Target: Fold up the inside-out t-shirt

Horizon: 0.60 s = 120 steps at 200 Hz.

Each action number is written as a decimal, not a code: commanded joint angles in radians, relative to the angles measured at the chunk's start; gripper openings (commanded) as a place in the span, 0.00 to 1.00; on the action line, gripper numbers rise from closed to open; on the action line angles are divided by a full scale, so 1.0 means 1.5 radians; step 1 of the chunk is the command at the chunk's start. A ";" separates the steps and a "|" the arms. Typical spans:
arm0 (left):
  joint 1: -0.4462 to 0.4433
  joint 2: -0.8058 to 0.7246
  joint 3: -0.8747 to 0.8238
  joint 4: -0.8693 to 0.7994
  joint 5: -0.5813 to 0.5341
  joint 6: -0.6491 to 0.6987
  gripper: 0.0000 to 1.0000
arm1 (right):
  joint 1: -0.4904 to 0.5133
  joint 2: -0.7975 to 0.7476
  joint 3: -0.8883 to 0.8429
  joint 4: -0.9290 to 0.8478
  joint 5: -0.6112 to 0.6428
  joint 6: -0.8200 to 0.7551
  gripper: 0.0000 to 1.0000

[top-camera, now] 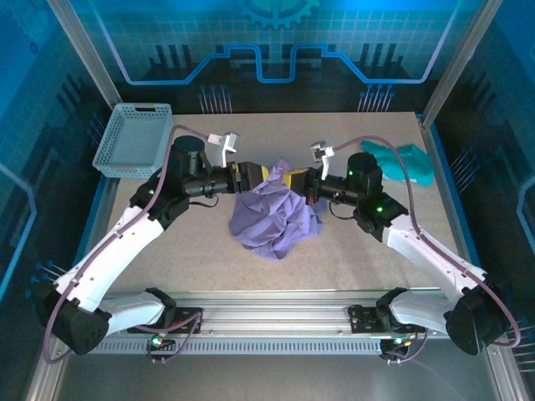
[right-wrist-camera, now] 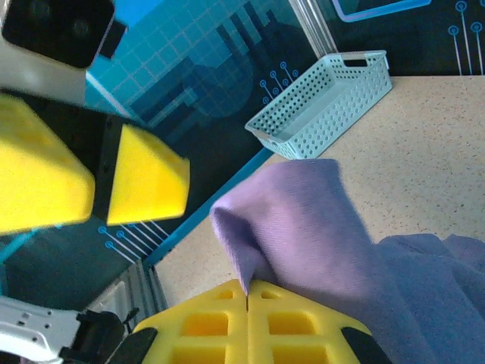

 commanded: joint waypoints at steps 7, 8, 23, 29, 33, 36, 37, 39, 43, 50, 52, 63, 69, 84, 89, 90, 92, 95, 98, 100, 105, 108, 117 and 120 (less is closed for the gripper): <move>0.002 -0.005 -0.035 0.023 0.059 0.005 0.49 | -0.008 -0.009 -0.007 0.044 -0.012 0.030 0.00; 0.002 -0.005 -0.035 0.023 0.060 0.004 0.49 | -0.008 -0.009 -0.007 0.044 -0.011 0.030 0.00; 0.005 0.014 -0.033 0.031 0.078 -0.001 0.48 | -0.008 -0.009 -0.007 0.045 -0.012 0.031 0.00; 0.007 0.020 -0.031 0.036 0.083 -0.003 0.48 | -0.008 -0.009 -0.007 0.044 -0.013 0.031 0.00; 0.009 0.026 -0.030 0.040 0.084 -0.006 0.48 | -0.008 -0.010 -0.007 0.044 -0.013 0.031 0.00; 0.010 0.030 -0.028 0.043 0.085 -0.007 0.47 | -0.008 -0.010 -0.007 0.044 -0.013 0.031 0.00; 0.011 0.032 -0.028 0.044 0.085 -0.008 0.47 | -0.008 -0.010 -0.007 0.044 -0.012 0.031 0.00; 0.012 0.034 -0.027 0.046 0.087 -0.009 0.47 | -0.008 -0.010 -0.007 0.044 -0.013 0.031 0.00; 0.014 0.039 -0.025 0.051 0.089 -0.010 0.47 | -0.008 -0.011 -0.007 0.044 -0.012 0.031 0.00; 0.017 0.048 -0.021 0.058 0.094 -0.013 0.47 | -0.008 -0.012 -0.007 0.044 -0.014 0.030 0.00; 0.018 0.051 -0.020 0.060 0.095 -0.013 0.47 | -0.008 -0.012 -0.007 0.044 -0.014 0.030 0.00; 0.023 0.066 -0.014 0.071 0.104 -0.021 0.47 | -0.008 -0.015 -0.007 0.044 -0.016 0.028 0.00; 0.023 0.074 -0.010 0.078 0.108 -0.026 0.47 | -0.008 -0.016 -0.016 0.043 -0.015 0.027 0.00; 0.024 0.093 -0.002 0.088 0.115 -0.036 0.47 | -0.008 -0.019 -0.025 0.041 -0.014 0.025 0.00; 0.024 0.098 0.000 0.091 0.116 -0.038 0.47 | -0.008 -0.021 -0.025 0.040 -0.013 0.025 0.00; 0.024 0.099 0.000 0.092 0.116 -0.038 0.47 | -0.008 -0.020 -0.025 0.040 -0.014 0.024 0.00; 0.024 0.100 0.000 0.093 0.116 -0.039 0.47 | -0.008 -0.020 -0.025 0.040 -0.014 0.024 0.00; 0.025 0.102 0.001 0.094 0.116 -0.041 0.47 | -0.009 -0.020 -0.025 0.039 -0.014 0.024 0.00; 0.026 0.104 0.000 0.097 0.116 -0.042 0.48 | -0.009 -0.021 -0.025 0.039 -0.014 0.023 0.00; 0.027 0.105 0.000 0.099 0.116 -0.043 0.48 | -0.009 -0.021 -0.025 0.039 -0.014 0.023 0.00; 0.027 0.107 0.000 0.104 0.116 -0.045 0.48 | -0.008 -0.021 -0.025 0.039 -0.013 0.023 0.00; 0.028 0.109 0.000 0.105 0.116 -0.046 0.48 | -0.009 -0.021 -0.025 0.039 -0.013 0.023 0.00; 0.030 0.112 0.001 0.107 0.116 -0.047 0.49 | -0.009 -0.021 -0.025 0.038 -0.014 0.023 0.00; 0.031 0.113 0.001 0.109 0.116 -0.049 0.49 | -0.009 -0.020 -0.026 0.039 -0.014 0.022 0.00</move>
